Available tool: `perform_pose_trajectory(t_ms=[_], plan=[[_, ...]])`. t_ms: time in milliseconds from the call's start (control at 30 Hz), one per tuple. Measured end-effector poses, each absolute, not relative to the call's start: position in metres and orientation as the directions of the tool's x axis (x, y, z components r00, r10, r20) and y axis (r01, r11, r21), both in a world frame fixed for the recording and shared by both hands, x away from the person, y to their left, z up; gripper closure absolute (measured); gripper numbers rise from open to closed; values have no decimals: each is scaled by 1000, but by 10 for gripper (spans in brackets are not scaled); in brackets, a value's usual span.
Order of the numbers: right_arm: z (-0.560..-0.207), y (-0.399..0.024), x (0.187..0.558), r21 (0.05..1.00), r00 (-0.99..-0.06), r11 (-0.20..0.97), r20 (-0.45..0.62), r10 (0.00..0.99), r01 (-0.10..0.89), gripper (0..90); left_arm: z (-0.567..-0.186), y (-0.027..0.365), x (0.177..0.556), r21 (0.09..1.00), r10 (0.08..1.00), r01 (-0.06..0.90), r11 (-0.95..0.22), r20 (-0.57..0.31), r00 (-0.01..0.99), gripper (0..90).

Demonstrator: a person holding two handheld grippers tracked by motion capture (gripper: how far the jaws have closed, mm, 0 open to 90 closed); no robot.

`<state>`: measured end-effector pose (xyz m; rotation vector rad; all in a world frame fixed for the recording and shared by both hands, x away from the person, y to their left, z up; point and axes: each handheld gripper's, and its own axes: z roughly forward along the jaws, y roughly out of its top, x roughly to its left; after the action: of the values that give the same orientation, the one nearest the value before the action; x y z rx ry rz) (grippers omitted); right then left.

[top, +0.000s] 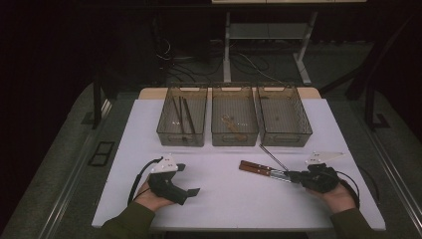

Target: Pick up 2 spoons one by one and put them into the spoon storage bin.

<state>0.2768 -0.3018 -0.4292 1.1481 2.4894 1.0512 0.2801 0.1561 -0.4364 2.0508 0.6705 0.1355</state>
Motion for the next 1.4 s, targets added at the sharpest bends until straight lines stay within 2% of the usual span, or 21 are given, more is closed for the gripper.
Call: perform_pose_trajectory(t_ms=[367,1400], plan=[[-437,-301,275,631,-664,472,94,741,616,900,-437,155,280,812,509,405,-421,-158,846,0],[-435,-321,291,639,-596,436,44,802,634,900,-439,154,281,804,507,415,-425,-168,845,0]])
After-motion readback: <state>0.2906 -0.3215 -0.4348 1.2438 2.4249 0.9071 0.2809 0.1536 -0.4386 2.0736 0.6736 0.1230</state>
